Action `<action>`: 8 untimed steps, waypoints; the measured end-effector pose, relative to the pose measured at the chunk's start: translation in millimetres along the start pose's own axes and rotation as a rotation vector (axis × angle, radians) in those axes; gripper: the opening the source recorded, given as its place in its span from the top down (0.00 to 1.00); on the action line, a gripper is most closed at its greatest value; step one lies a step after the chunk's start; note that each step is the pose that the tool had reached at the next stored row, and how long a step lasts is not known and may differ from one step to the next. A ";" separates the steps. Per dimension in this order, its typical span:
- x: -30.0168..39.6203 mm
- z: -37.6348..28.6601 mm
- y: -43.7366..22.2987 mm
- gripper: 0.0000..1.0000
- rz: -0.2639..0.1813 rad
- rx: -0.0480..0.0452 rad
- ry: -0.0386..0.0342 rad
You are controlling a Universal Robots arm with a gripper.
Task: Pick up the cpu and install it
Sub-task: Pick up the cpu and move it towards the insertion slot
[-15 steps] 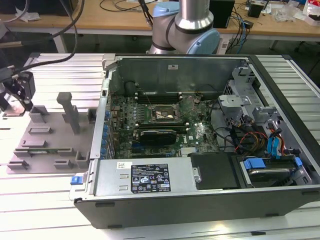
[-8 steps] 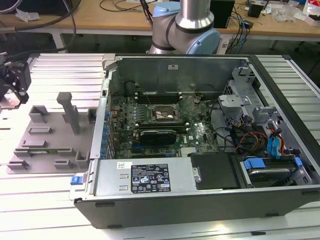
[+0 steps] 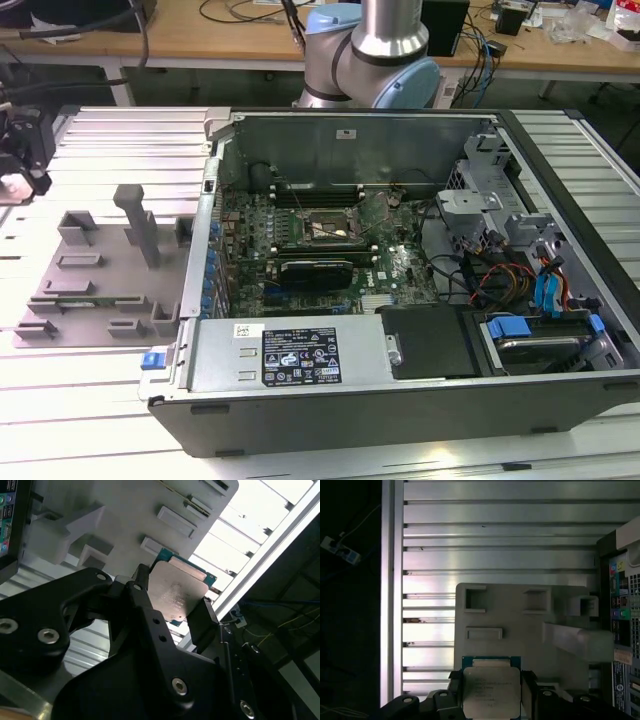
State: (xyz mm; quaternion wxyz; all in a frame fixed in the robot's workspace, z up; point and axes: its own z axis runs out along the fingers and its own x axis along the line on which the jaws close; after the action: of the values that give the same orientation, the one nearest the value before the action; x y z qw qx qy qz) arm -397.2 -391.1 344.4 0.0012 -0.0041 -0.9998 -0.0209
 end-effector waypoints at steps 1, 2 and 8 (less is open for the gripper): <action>-0.1 -2.3 0.1 0.45 0.000 0.0000 0.0000; -0.2 -4.3 0.2 0.45 0.000 0.0000 0.0000; -1.1 -18.7 0.9 0.45 0.000 0.0000 -0.0001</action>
State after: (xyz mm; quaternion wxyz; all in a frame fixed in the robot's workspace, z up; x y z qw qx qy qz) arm -396.0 -391.0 363.1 0.0011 -0.0040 -0.9998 -0.0209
